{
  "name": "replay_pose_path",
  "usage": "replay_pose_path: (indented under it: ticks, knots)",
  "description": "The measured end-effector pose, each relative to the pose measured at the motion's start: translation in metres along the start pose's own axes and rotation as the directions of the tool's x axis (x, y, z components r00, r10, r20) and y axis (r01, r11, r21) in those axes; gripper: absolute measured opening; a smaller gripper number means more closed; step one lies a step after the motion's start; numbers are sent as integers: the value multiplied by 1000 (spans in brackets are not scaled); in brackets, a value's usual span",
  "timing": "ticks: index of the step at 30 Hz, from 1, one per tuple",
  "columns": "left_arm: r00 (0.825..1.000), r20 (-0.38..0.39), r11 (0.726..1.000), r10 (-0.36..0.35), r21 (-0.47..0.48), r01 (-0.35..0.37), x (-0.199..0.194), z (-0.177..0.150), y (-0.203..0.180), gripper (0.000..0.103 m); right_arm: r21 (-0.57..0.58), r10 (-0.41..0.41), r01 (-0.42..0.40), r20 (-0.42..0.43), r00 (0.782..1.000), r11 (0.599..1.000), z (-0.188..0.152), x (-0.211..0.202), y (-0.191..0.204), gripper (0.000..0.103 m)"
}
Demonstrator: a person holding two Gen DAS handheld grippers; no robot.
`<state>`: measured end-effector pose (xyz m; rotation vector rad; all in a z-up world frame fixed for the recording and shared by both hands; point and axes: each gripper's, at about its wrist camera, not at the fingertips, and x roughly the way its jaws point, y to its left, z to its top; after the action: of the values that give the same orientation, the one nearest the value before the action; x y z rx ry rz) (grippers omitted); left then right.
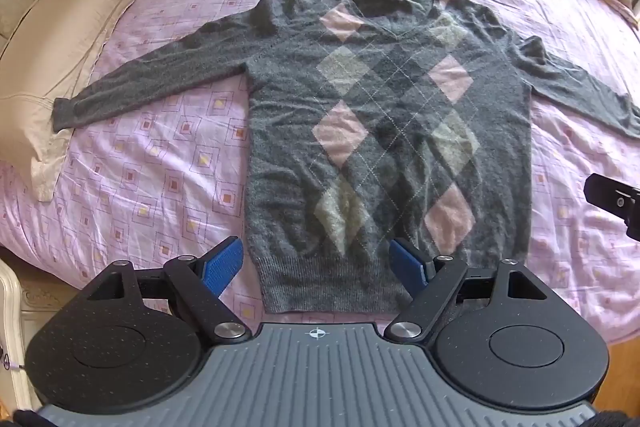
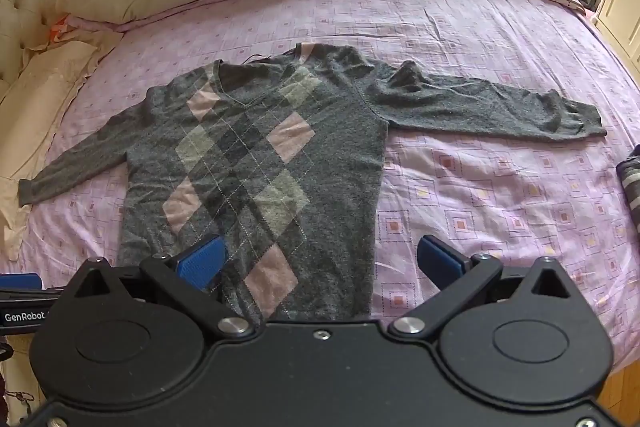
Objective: Fold small clothes
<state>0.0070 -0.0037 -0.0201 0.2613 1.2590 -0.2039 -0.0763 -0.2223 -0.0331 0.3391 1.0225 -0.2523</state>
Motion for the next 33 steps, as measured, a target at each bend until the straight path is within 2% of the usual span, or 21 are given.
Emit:
replay_pose_path:
  ticks: [14, 33]
  knots:
    - [1000, -19, 1000, -14, 13, 14, 10, 11, 7, 79, 14, -10, 11, -30, 999, 1000, 9, 7, 7, 102]
    - [998, -44, 997, -34, 63, 36, 30, 41, 20, 79, 78, -26, 31, -55, 998, 997, 28, 26, 21, 102]
